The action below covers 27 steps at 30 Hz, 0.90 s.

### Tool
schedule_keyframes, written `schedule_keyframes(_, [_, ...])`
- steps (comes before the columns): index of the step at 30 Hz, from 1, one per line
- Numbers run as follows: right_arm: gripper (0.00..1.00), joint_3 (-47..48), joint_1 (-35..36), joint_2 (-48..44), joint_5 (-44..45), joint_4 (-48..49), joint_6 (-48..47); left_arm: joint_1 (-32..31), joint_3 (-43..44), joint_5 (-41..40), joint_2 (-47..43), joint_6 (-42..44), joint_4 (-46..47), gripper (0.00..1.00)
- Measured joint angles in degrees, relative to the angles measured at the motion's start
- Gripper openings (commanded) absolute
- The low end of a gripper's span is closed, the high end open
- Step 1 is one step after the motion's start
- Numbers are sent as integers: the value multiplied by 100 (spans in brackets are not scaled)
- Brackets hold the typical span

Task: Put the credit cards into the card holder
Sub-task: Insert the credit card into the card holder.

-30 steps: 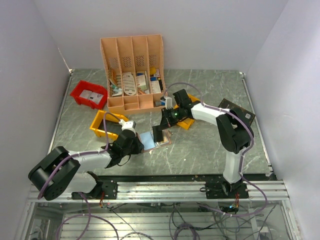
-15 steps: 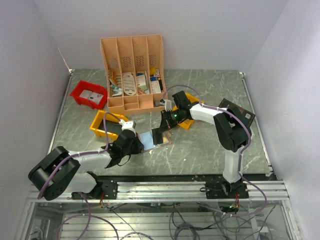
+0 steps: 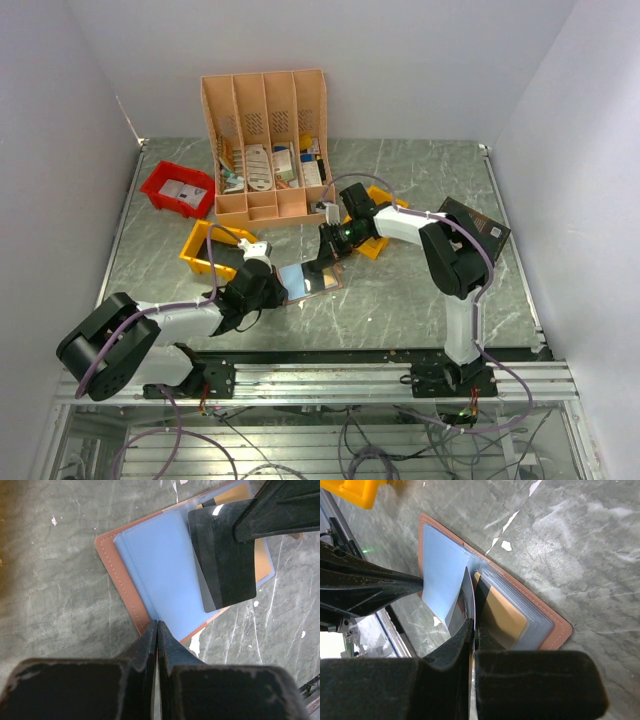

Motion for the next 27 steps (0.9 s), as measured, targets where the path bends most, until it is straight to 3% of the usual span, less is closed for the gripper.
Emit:
schedule_keyframes(18, [0,468,179,114,511,-629,-210,0,168,0,35,258,-258,8])
schedule_keyframes(27, [5,684,258,197,684,-859,-273,2,170,0,31,293,-264,9])
